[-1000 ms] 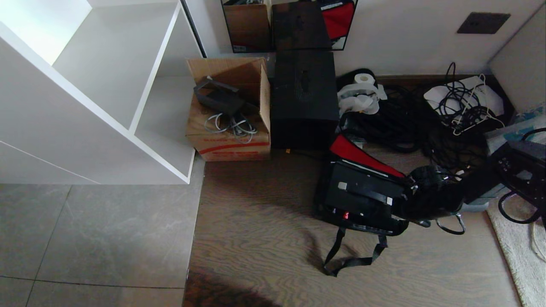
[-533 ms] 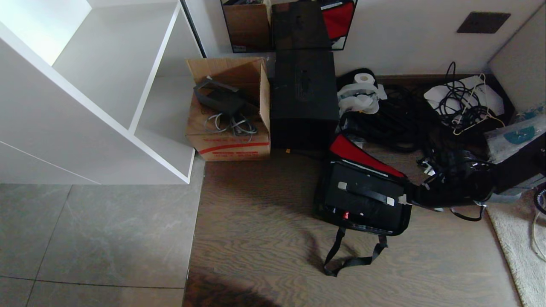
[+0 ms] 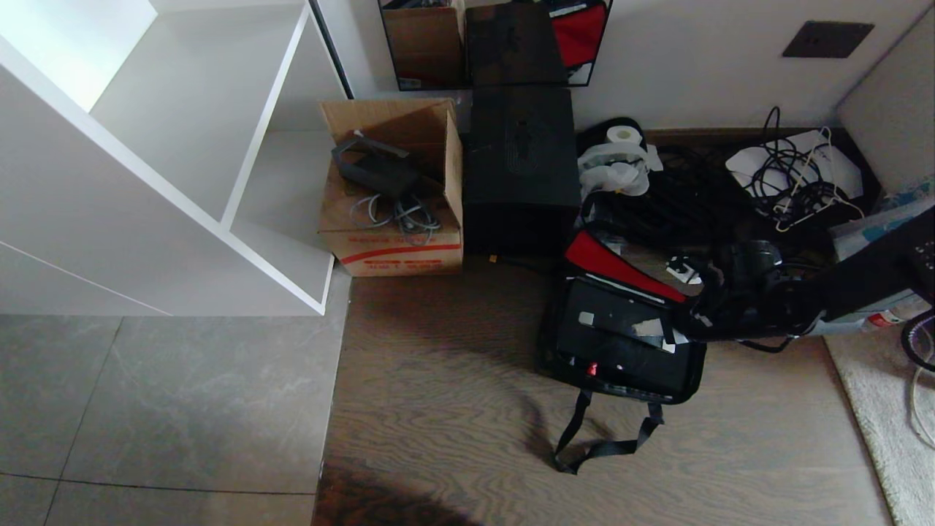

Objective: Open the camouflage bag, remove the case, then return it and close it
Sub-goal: Grip the handle

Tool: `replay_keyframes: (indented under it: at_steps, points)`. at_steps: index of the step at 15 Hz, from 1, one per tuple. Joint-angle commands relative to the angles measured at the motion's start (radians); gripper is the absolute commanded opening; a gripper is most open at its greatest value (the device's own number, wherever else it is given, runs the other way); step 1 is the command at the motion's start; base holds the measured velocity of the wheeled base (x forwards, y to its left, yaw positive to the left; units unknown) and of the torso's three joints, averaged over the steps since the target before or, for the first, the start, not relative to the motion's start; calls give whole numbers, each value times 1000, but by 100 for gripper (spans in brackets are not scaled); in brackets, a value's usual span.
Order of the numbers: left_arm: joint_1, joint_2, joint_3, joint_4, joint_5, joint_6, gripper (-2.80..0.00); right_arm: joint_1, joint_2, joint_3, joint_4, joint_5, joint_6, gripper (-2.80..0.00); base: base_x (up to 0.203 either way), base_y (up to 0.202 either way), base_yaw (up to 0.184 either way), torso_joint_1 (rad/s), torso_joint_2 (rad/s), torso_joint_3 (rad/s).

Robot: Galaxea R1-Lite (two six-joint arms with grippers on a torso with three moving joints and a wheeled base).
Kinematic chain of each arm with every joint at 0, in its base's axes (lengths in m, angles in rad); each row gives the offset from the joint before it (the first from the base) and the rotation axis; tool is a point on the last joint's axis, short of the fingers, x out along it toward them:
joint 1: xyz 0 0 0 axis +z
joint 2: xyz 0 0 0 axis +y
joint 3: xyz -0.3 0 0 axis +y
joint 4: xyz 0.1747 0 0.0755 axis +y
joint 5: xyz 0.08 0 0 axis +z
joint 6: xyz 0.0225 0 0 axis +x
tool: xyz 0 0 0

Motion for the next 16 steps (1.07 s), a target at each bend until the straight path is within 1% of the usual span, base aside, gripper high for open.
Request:
replay_keyframes:
  at_steps: [1,2,4,5,6,8,9,10,11,14,15,16]
  points:
    - [0,0,-1,1,0,0,-280,34,51,-16,-3,-57,-224,0,0,0,0,0,0,0]
    - [0,0,-1,1,0,0,-280,41,65,-24,-10,-83,-307,0,0,0,0,0,0,0]
    - [0,0,0,0,0,0,-280,43,96,-30,-97,-136,-430,0,0,0,0,0,0,0]
    - [0,0,0,1,0,0,-280,43,113,-27,-153,-226,-502,0,0,0,0,0,0,0]
    - [0,0,0,1,0,0,-280,44,128,-28,-201,-342,-547,0,0,0,0,0,0,0]
    - [0,0,0,1,2,0,-280,68,156,-35,-326,-641,-585,0,0,0,0,0,0,0]
    - [0,0,0,1,0,0,-280,90,171,-32,-392,-755,-601,0,0,0,0,0,0,0]
    - [0,0,0,1,0,0,-280,119,178,-29,-429,-798,-613,0,0,0,0,0,0,0]
    - [0,0,0,1,0,0,-280,137,173,-27,-429,-798,-617,0,0,0,0,0,0,0]
    - [0,0,-1,0,0,0,-280,147,170,-11,-418,-783,-630,0,0,0,0,0,0,0]
    - [0,0,0,1,0,0,-280,147,167,-2,-420,-775,-646,0,0,0,0,0,0,0]
    - [0,0,-2,0,0,0,-280,147,161,6,-419,-756,-688,0,0,0,0,0,0,0]
